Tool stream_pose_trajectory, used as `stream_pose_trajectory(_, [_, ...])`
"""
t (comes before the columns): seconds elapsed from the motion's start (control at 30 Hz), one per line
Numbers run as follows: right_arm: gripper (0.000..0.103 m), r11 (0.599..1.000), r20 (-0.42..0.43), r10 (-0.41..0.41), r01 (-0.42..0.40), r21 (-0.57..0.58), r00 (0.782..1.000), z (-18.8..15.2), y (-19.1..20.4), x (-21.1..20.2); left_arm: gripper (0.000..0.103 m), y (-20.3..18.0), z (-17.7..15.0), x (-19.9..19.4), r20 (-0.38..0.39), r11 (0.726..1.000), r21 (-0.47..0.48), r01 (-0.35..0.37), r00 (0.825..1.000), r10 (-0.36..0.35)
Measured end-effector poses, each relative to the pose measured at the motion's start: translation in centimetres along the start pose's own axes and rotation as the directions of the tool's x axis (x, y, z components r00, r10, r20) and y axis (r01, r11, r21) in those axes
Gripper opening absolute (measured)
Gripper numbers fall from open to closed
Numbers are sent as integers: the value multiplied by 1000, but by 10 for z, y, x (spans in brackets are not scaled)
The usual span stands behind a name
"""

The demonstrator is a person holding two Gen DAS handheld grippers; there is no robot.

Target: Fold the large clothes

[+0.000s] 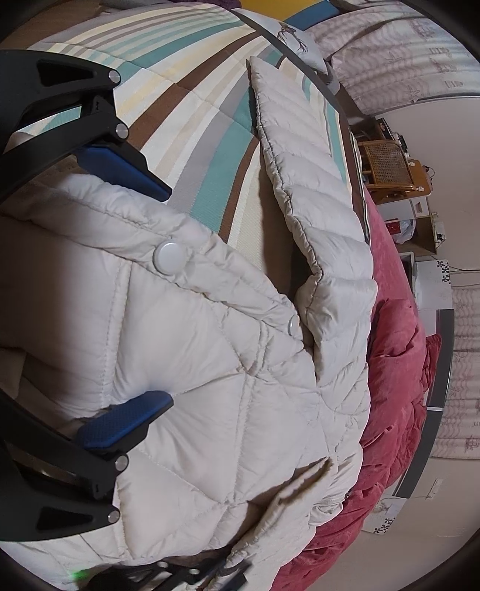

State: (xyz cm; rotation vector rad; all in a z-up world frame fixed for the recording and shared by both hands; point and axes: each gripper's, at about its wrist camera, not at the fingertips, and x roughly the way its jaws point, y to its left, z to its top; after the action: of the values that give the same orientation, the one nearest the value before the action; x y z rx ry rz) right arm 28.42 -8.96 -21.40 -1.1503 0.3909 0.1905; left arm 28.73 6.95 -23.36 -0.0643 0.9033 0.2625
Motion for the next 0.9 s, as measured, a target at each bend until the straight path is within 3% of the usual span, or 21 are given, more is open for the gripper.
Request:
stream_pose_trajectory(0.03, [58, 999, 16, -19, 19, 30, 1000, 3, -6, -3, 101, 0, 2, -5, 9, 1000, -6, 0, 1000, 0])
stream_pose_trajectory(0.07, [79, 996, 40, -35, 32, 83, 999, -1, -17, -12, 101, -1, 4, -10, 21, 1000, -10, 0, 1000, 0])
stream_pose_trajectory(0.13, [81, 970, 46, 10, -21, 241, 999, -15, -45, -31, 101, -6, 10, -23, 55, 1000, 1, 9, 998, -9])
stream_pose_trajectory(0.23, [81, 891, -35, 27, -8, 454, 999, -45, -82, -33, 101, -34, 30, -41, 109, 997, 68, 36, 993, -43])
stream_pose_trajectory(0.3, [72, 791, -116, 50, 32, 611, 992, -76, -111, -24, 101, -56, 43, -43, 119, 992, 112, 54, 991, -67])
stream_pose_trajectory(0.37, [56, 625, -242, 84, 138, 768, 967, -120, -140, -12, 101, -76, 57, -41, 129, 988, 136, 78, 987, -96])
stream_pose_trajectory(0.47, [37, 371, -366, 167, 286, 883, 915, -183, -164, 3, 101, -110, 78, -28, 110, 981, 155, 115, 985, -133])
stream_pose_trajectory(0.5, [33, 314, -386, 199, 314, 896, 901, -197, -167, 11, 101, -121, 84, -24, 105, 979, 159, 126, 984, -144])
stream_pose_trajectory(0.53, [27, 281, -392, 227, 326, 903, 891, -208, -166, 16, 101, -134, 90, -16, 98, 976, 170, 135, 983, -153])
stream_pose_trajectory(0.6, [26, 258, -373, 268, 307, 916, 888, -219, -156, 23, 101, -153, 95, -3, 85, 975, 195, 108, 988, -127])
stream_pose_trajectory(0.77, [17, 381, -346, 312, 217, 899, 885, -195, -126, 48, 101, -164, 87, 33, 21, 970, 241, 24, 999, -30])
stream_pose_trajectory(0.83, [17, 436, -366, 293, 218, 873, 883, -192, -117, 47, 101, -155, 82, 38, 13, 975, 218, 29, 999, -33])
stream_pose_trajectory(0.9, [17, 454, -377, 278, 225, 862, 884, -194, -114, 50, 101, -148, 78, 42, 10, 980, 196, 44, 999, -47])
